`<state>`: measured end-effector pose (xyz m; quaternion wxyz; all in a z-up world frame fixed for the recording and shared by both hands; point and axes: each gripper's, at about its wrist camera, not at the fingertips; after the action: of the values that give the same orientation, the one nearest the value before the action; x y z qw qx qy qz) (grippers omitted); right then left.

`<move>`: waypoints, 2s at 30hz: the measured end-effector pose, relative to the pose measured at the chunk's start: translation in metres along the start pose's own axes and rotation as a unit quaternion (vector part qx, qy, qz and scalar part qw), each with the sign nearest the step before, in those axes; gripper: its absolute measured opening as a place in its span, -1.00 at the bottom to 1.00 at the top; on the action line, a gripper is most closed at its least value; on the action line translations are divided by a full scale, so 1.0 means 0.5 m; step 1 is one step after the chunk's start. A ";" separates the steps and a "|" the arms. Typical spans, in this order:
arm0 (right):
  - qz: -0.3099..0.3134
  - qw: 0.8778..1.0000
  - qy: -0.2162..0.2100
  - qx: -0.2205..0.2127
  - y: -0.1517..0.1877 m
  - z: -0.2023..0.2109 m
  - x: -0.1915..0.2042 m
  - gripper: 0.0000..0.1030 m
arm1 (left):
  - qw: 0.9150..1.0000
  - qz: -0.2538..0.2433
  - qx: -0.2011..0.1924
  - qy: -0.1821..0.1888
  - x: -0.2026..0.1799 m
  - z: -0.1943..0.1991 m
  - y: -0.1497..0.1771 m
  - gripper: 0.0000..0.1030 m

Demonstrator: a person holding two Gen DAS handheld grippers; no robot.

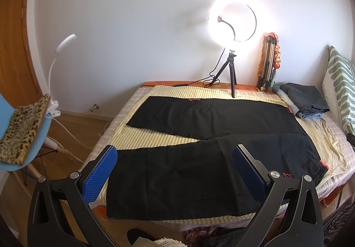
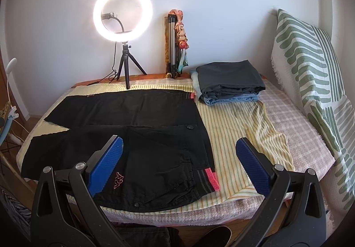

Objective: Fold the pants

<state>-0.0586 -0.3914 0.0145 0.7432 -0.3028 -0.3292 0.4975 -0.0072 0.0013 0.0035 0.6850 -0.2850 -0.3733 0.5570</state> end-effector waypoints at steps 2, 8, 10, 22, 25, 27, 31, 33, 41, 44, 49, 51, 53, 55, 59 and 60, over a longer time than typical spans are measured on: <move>0.000 1.000 0.000 0.000 0.000 -0.001 0.001 1.00 | 1.000 0.001 0.000 0.001 0.000 0.000 0.000 1.00; 0.000 1.000 -0.002 0.001 0.000 0.000 -0.002 1.00 | 1.000 0.000 0.000 0.001 0.001 -0.001 0.001 1.00; 0.002 1.000 -0.003 0.002 -0.001 0.000 0.001 1.00 | 1.000 0.000 0.000 0.002 0.000 0.000 0.002 1.00; 0.001 1.000 -0.004 0.002 0.001 0.004 0.003 1.00 | 1.000 0.000 0.000 0.002 0.000 0.000 0.004 1.00; 0.001 1.000 -0.004 0.002 0.002 0.004 0.002 1.00 | 1.000 0.001 0.000 0.002 0.000 0.000 0.004 1.00; 0.000 1.000 -0.005 0.003 0.003 0.005 0.004 1.00 | 1.000 0.000 0.000 0.002 0.000 0.000 0.004 1.00; -0.001 1.000 -0.007 0.004 0.009 0.007 0.002 1.00 | 1.000 0.001 0.000 0.002 0.000 -0.001 0.005 1.00; -0.002 1.000 -0.006 0.004 0.010 0.006 0.002 1.00 | 1.000 0.001 0.000 0.002 0.000 -0.001 0.005 1.00; -0.002 1.000 -0.007 0.006 0.011 0.005 0.000 1.00 | 1.000 -0.001 0.000 0.002 -0.001 -0.001 0.010 1.00; 0.000 1.000 -0.008 0.006 0.016 0.004 0.002 1.00 | 1.000 -0.002 0.001 0.003 0.000 -0.003 0.010 1.00; 0.001 1.000 -0.009 0.008 0.018 0.001 0.003 1.00 | 1.000 -0.002 0.002 0.002 -0.001 -0.005 0.009 1.00; 0.000 1.000 -0.008 0.009 0.017 0.000 0.003 1.00 | 1.000 -0.003 0.003 0.001 0.000 -0.006 0.010 1.00; 0.000 1.000 -0.008 0.009 0.018 0.001 0.003 1.00 | 1.000 -0.004 0.004 0.000 0.000 -0.007 0.010 1.00; 0.002 1.000 -0.011 0.010 0.019 0.000 0.004 1.00 | 1.000 -0.006 0.006 0.001 0.000 -0.010 0.011 1.00; 0.013 1.000 -0.016 0.016 0.022 -0.004 0.010 1.00 | 1.000 -0.012 0.010 -0.001 0.005 -0.014 0.017 1.00; 0.017 1.000 -0.019 0.018 0.023 -0.005 0.010 1.00 | 1.000 -0.014 0.012 -0.002 0.007 -0.015 0.019 0.99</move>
<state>-0.0613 -0.3831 0.0051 0.7338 -0.2856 -0.3292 0.5211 -0.0057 0.0071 -0.0076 0.6953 -0.2707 -0.3715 0.5526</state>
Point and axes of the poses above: each gripper's, at about its wrist camera, not at the fingertips, and z roughly against the way its jaws point, x to its left, y to its underside, and after that the axes turned 12 degrees about -z, right-handed
